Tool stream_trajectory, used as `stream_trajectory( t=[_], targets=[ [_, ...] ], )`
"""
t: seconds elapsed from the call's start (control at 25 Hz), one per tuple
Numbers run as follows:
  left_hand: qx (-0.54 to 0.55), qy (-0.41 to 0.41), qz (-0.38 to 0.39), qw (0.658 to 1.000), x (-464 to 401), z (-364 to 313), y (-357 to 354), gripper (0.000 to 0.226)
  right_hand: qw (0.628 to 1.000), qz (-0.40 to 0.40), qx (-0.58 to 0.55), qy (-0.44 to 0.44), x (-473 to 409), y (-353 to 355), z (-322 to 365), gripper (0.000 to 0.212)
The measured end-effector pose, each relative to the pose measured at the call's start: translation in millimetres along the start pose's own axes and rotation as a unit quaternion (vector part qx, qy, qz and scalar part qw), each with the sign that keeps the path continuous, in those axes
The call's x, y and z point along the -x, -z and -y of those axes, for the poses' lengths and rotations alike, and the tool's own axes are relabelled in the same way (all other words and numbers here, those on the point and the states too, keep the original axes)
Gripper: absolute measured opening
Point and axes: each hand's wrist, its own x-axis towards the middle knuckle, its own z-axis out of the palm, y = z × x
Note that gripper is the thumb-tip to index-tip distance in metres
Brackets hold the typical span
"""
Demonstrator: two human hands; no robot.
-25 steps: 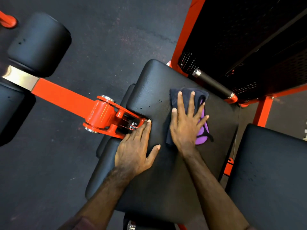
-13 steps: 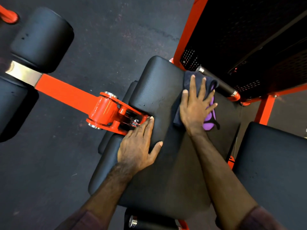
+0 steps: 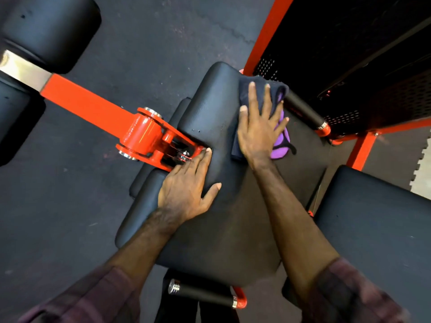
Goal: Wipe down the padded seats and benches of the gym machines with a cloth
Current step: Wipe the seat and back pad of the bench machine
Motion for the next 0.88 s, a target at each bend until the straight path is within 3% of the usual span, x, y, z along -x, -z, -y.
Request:
stream_trajectory(
  t=[0.08,0.12,0.2,0.32,0.36,0.48,0.56,0.64,0.76,0.8,0.88],
  targets=[
    [0.005,0.0,0.006,1.0,0.7,-0.1,1.1,0.087,0.987,0.036,0.057,0.148,31.4,7.9,-24.3,0.056],
    [0.005,-0.001,0.01,1.0,0.8,-0.3,1.3,0.087,0.979,0.056,0.074,0.18,43.6,12.8,-40.9,0.056],
    [0.005,0.002,0.015,1.0,-0.9,-0.2,1.8,0.087,0.988,0.04,0.071,0.128,35.5,12.6,-47.3,0.057],
    [0.01,0.0,0.02,1.0,-2.0,-0.4,0.6,0.088,0.997,-0.005,-0.034,-0.067,-6.1,-0.2,17.6,0.059],
    [0.015,0.0,0.022,1.0,-2.0,0.4,1.0,0.088,0.998,-0.006,-0.033,-0.06,-10.1,-4.3,38.6,0.059],
    [0.083,-0.001,0.029,0.996,-4.9,8.0,6.5,0.081,0.985,0.011,0.067,0.158,21.1,-7.6,41.9,0.056],
    [0.133,-0.019,0.011,0.991,-10.0,15.4,15.9,0.067,0.964,0.05,0.102,0.241,50.9,0.0,9.7,0.056],
    [0.107,-0.051,-0.046,0.992,-17.5,33.3,29.3,0.053,0.973,0.046,0.094,0.204,46.5,1.9,-4.6,0.057],
    [0.01,-0.082,-0.123,0.989,-38.3,79.6,56.7,0.043,0.999,-0.004,0.007,0.031,0.5,-7.5,42.4,0.058],
    [-0.012,-0.091,-0.13,0.987,-45.7,94.5,64.4,0.043,1.0,-0.009,0.005,0.014,-7.2,-11.9,61.6,0.058],
    [-0.051,-0.128,-0.111,0.984,-55.9,113.8,71.7,0.049,0.992,-0.001,0.067,0.105,2.3,-20.0,77.3,0.055]
  ],
)
